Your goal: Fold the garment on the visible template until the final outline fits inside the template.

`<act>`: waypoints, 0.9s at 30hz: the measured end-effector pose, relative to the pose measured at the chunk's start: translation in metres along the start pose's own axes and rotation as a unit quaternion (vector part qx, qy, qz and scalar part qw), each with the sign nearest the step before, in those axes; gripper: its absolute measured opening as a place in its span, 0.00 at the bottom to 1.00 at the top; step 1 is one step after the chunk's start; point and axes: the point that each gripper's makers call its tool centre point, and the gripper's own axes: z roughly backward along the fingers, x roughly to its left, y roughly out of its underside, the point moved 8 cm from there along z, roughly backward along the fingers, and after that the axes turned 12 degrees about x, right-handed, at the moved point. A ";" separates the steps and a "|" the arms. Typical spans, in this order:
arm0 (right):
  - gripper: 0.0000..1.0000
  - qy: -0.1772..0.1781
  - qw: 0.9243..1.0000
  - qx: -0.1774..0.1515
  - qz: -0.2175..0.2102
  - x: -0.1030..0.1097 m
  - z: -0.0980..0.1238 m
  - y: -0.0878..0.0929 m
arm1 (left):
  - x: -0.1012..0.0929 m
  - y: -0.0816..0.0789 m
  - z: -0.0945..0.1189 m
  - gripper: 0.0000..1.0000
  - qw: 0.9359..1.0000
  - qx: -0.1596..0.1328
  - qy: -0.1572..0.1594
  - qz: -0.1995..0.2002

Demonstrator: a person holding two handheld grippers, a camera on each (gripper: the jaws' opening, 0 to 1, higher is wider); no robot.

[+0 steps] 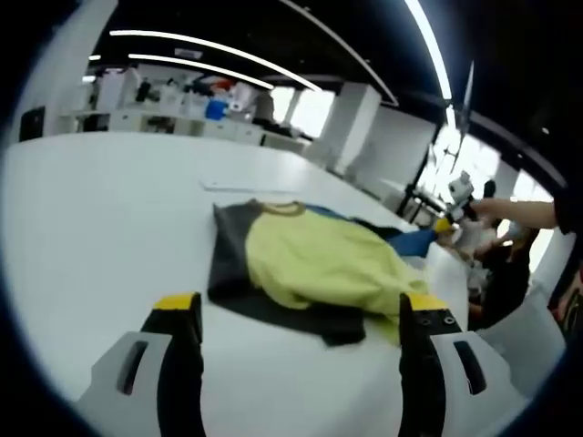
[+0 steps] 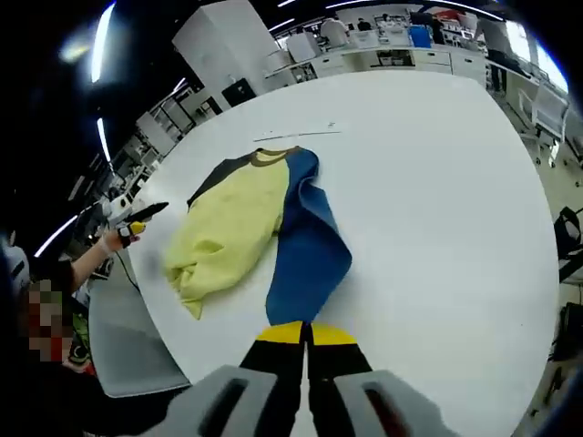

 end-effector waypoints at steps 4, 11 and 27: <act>0.00 0.028 0.999 0.020 0.001 -0.028 0.009 -0.012 | 0.001 -0.001 -0.003 0.86 1.000 0.002 0.000 0.002; 0.00 0.059 0.997 0.057 -0.003 -0.064 0.015 -0.029 | 0.003 -0.005 -0.008 0.86 1.000 -0.002 -0.002 0.004; 0.00 0.130 0.983 0.125 -0.036 -0.148 0.011 -0.045 | 0.006 -0.008 -0.017 0.86 1.000 0.003 -0.010 -0.001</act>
